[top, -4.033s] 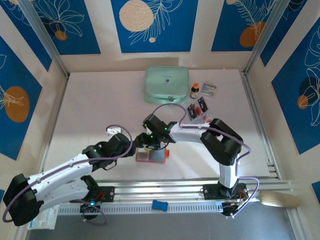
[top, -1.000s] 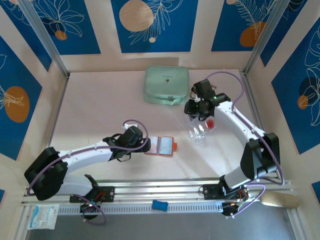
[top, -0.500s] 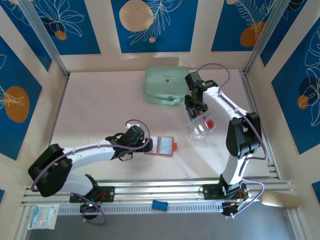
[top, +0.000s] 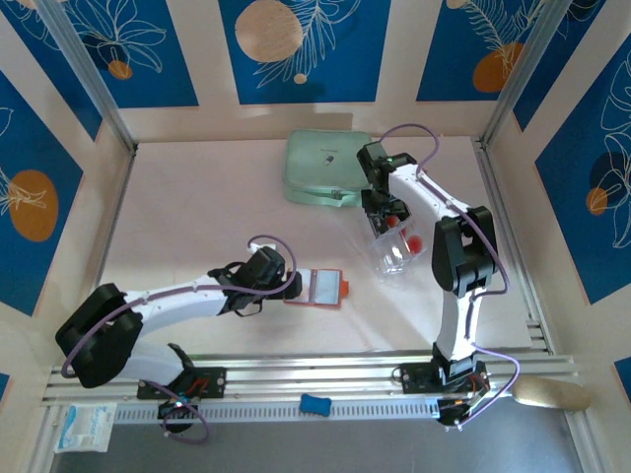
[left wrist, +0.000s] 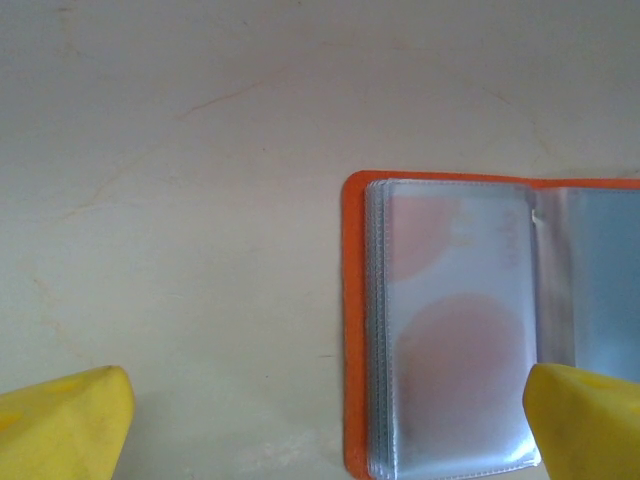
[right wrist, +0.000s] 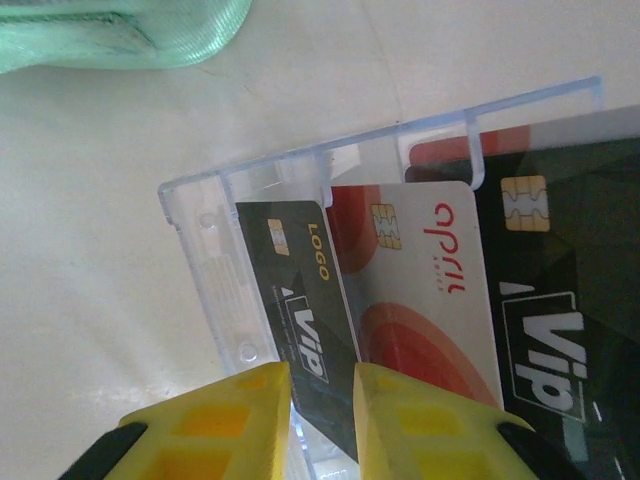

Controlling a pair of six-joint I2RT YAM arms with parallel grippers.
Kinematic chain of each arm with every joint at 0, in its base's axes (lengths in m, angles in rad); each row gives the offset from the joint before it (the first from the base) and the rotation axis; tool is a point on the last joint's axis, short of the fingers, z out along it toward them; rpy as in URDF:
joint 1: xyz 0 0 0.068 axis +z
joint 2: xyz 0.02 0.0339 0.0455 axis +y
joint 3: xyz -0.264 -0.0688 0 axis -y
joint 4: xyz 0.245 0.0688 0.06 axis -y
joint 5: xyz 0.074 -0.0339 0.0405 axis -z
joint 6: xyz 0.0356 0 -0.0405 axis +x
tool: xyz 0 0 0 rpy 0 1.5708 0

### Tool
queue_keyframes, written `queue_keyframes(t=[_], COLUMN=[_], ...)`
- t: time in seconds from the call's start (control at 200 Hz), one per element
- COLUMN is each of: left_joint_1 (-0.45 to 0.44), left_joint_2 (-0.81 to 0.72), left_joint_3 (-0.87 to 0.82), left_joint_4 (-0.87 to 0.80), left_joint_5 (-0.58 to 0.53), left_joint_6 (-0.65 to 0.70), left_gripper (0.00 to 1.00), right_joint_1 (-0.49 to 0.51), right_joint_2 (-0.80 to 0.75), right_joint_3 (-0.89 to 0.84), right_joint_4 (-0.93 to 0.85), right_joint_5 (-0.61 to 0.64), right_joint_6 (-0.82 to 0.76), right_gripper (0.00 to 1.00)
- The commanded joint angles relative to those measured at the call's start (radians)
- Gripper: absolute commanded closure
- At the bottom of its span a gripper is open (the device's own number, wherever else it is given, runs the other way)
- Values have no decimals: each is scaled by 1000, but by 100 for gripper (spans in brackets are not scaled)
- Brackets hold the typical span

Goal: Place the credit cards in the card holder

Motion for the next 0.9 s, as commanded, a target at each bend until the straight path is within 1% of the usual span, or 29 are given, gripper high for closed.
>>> queue_keyframes(t=[0.0, 0.185, 0.405, 0.595, 0.685, 0.81, 0.895], left_joint_1=[6, 10, 12, 12, 12, 13, 12], left_joint_2=[5, 3, 7, 5, 2, -1, -2], left_joint_3=[12, 8, 6, 6, 5, 5, 5], left_joint_4=[5, 4, 9, 4, 2, 1, -1], left_joint_5=[11, 13, 17, 13, 13, 13, 14], left_joint_6=[20, 21, 20, 20, 20, 18, 18], left_gripper=[0, 0, 0, 0, 0, 0, 0], right_joint_1=[7, 7, 8, 6, 3, -1, -1], right_joint_2=[21, 37, 50, 52, 44, 23, 1], right_joint_3=[38, 40, 28, 26, 27, 27, 30], right_joint_4=[-36, -39, -27, -16, -14, -16, -19], right_joint_5=[33, 60, 29, -2, -15, -32, -49], right_joint_6=[-17, -23, -29, -33, -37, -52, -65], right_gripper=[75, 75, 75, 87, 88, 96, 99])
